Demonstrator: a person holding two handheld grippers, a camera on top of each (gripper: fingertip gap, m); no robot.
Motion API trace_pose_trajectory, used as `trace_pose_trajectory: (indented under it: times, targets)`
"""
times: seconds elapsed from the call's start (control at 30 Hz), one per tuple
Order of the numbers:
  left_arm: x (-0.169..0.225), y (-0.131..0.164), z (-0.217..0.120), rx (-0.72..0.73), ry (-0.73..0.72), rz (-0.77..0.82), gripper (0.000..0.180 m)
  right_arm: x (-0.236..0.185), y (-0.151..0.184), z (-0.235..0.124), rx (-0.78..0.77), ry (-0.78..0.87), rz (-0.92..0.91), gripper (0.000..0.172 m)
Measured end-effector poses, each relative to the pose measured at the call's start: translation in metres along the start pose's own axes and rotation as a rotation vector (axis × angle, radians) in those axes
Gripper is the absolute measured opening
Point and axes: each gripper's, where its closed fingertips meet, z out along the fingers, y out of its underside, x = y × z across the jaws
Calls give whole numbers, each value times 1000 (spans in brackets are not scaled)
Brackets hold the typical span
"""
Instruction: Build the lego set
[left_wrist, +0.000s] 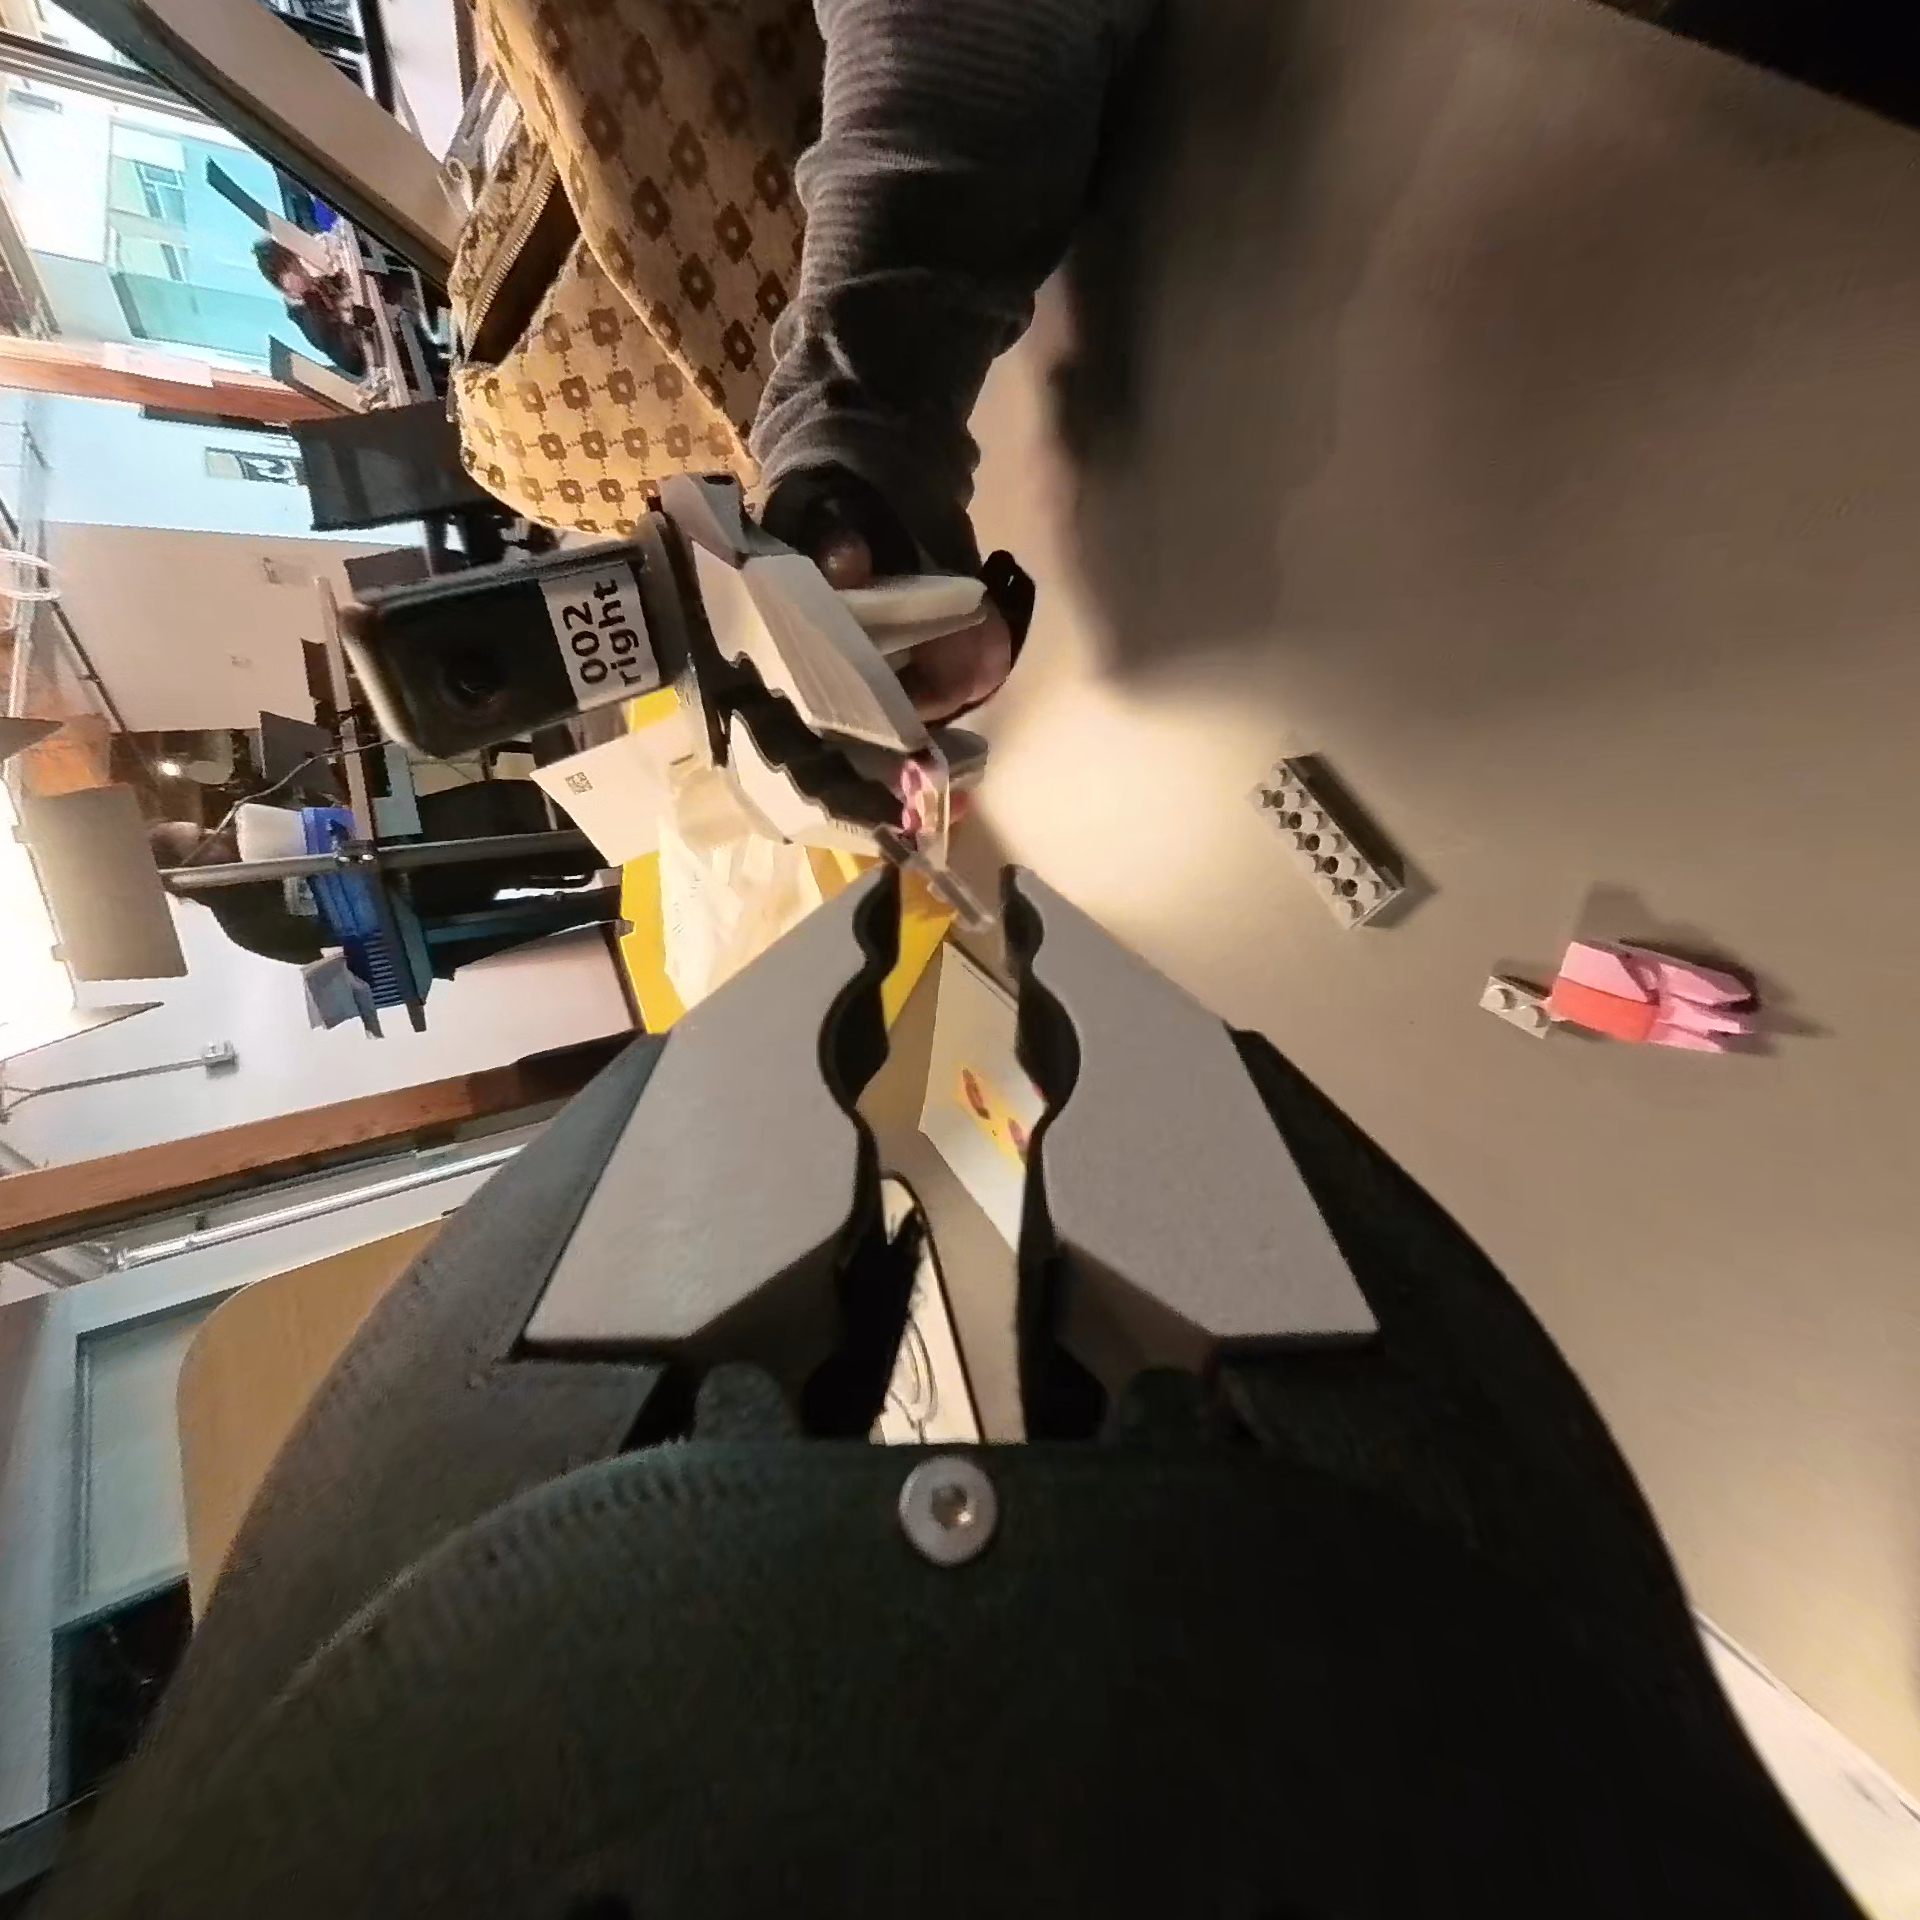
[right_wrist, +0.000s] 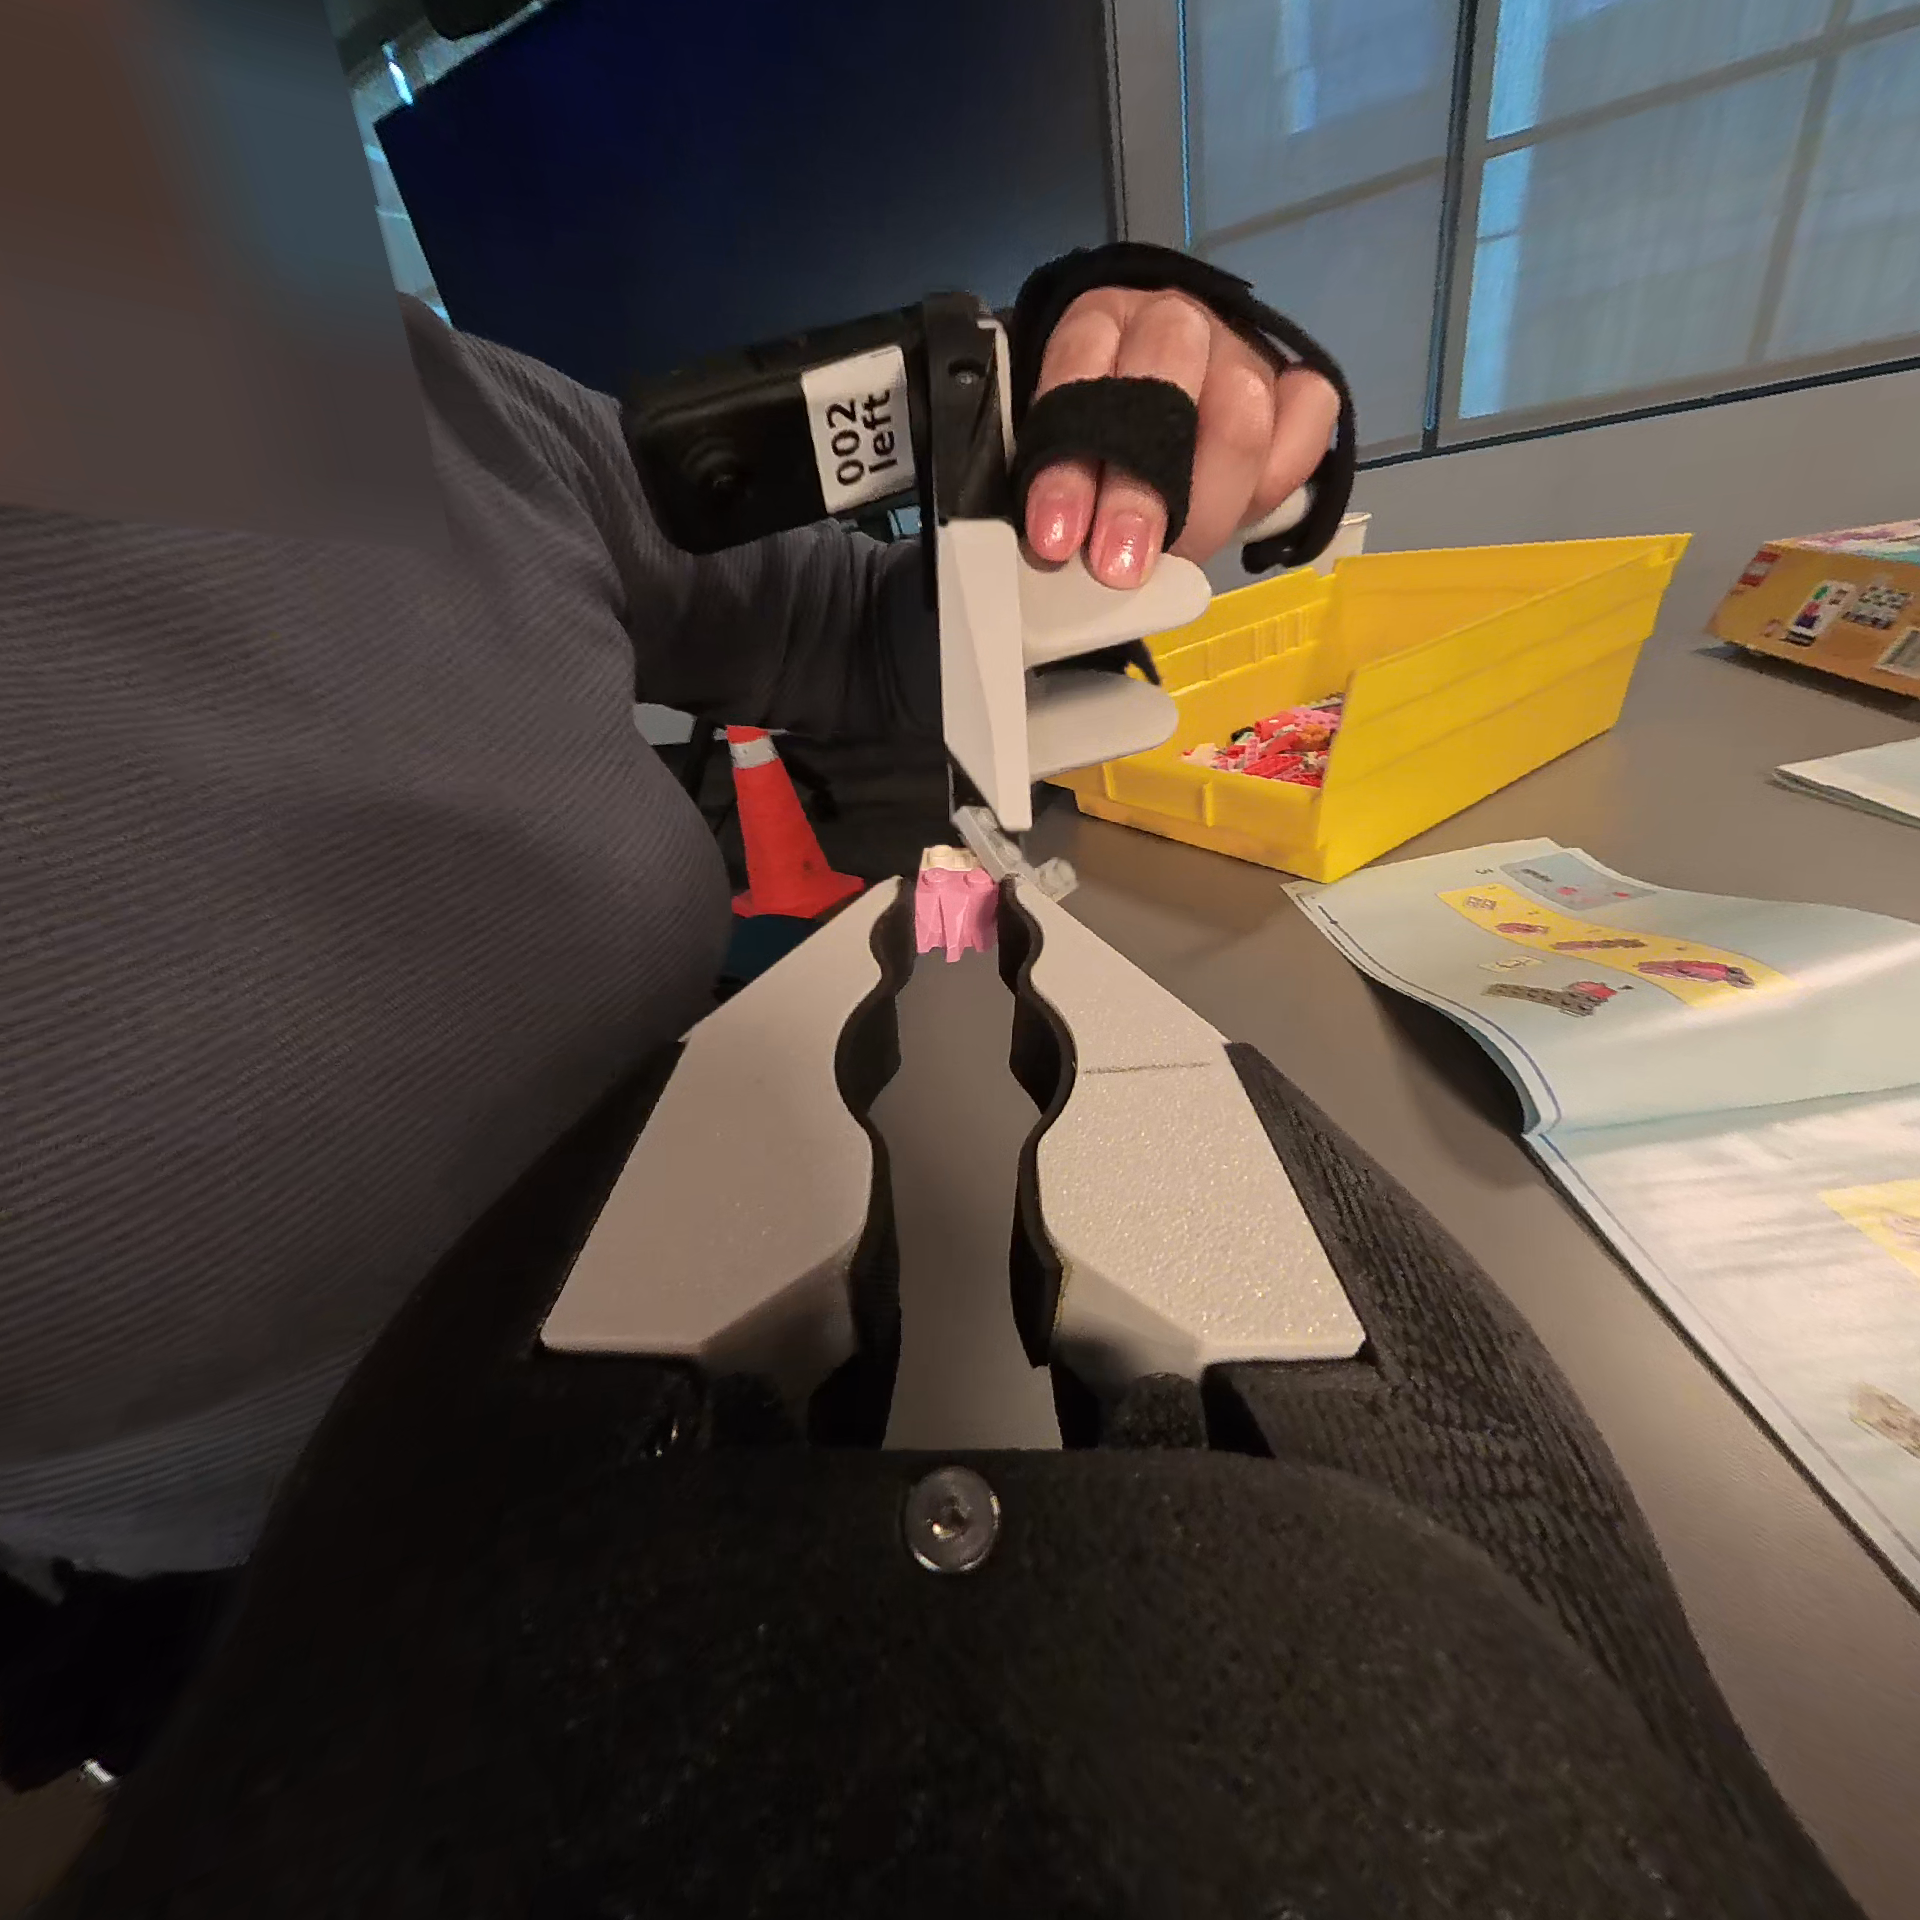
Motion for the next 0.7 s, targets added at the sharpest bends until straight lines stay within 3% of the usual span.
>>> trace_pose_trajectory:
  times: [0.17, 0.33, 0.4, 0.53, 0.7]
  targets:
    - [3, 0, 1, 9, -3, -56, 29, 2, 2, 1, -21, 24, -22, 13]
    - [7, 5, 4, -6, -14, -120, 30, 8, 5, -1, -46, 68, -40, 13]
    - [6, 16, 3, -43, -41, -226, 29, 20, 11, -7, -93, 147, -51, 13]
    - [22, 31, 1, -81, -39, -546, 38, 55, 47, -28, -342, 374, -100, 13]
    - [49, 17, 2, -52, -87, -815, 33, 69, 90, -37, -586, 442, -112, 14]
